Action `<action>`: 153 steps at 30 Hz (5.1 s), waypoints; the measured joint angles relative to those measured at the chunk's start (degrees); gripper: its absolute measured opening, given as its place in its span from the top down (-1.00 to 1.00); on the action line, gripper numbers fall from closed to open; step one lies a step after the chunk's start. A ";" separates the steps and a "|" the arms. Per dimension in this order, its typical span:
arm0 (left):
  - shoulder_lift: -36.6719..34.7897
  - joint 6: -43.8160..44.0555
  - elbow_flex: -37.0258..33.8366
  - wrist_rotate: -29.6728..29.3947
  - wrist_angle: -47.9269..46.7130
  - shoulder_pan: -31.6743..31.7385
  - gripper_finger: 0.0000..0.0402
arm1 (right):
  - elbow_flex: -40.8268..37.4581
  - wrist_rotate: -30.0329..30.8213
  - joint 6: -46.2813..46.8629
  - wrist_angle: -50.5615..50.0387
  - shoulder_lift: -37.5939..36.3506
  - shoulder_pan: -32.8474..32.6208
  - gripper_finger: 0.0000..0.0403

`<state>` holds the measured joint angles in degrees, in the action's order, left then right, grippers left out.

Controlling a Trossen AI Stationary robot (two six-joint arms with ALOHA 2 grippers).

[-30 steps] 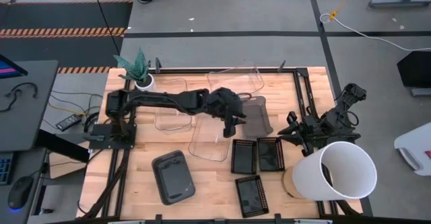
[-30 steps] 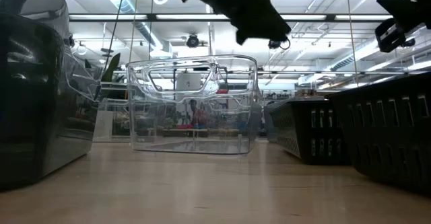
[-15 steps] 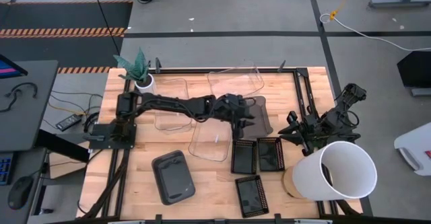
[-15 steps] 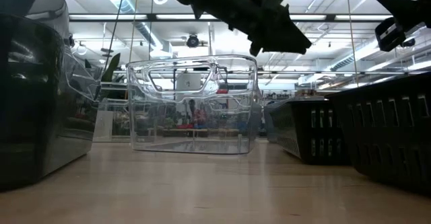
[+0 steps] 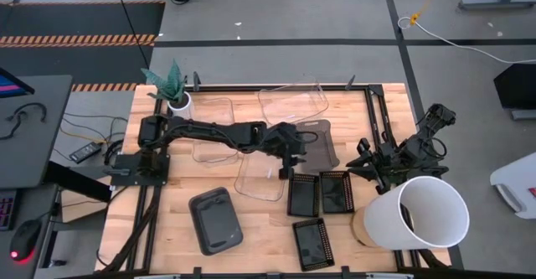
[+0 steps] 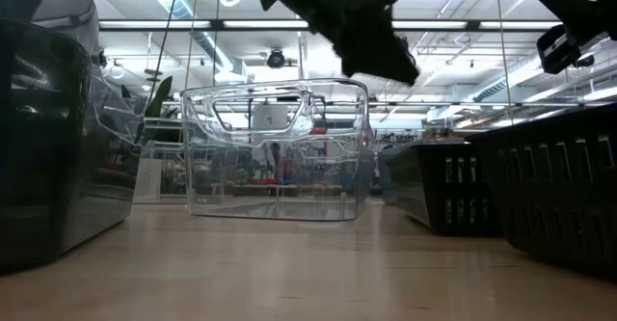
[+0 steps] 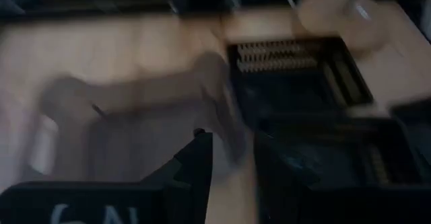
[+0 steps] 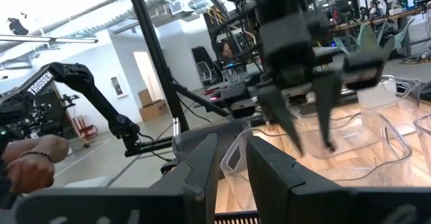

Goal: Stack baskets by color
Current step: Stack the top black bin on the bottom black bin

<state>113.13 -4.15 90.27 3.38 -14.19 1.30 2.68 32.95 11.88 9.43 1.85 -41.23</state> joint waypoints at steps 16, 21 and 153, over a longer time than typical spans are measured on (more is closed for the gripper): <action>-0.21 7.00 -0.14 -3.26 4.83 1.43 0.40 | 0.00 -0.02 0.00 1.27 0.00 0.00 0.59; -0.21 1.60 -0.14 -3.85 11.33 1.51 0.37 | 0.00 -0.02 0.00 1.27 0.00 0.00 0.59; 13.92 -13.30 15.99 -21.10 -9.73 -7.78 0.96 | -0.01 -0.02 0.00 2.95 0.01 0.01 0.59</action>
<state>127.05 -17.44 106.26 -17.72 -23.92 -6.48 2.67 32.93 11.88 12.38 1.85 -41.22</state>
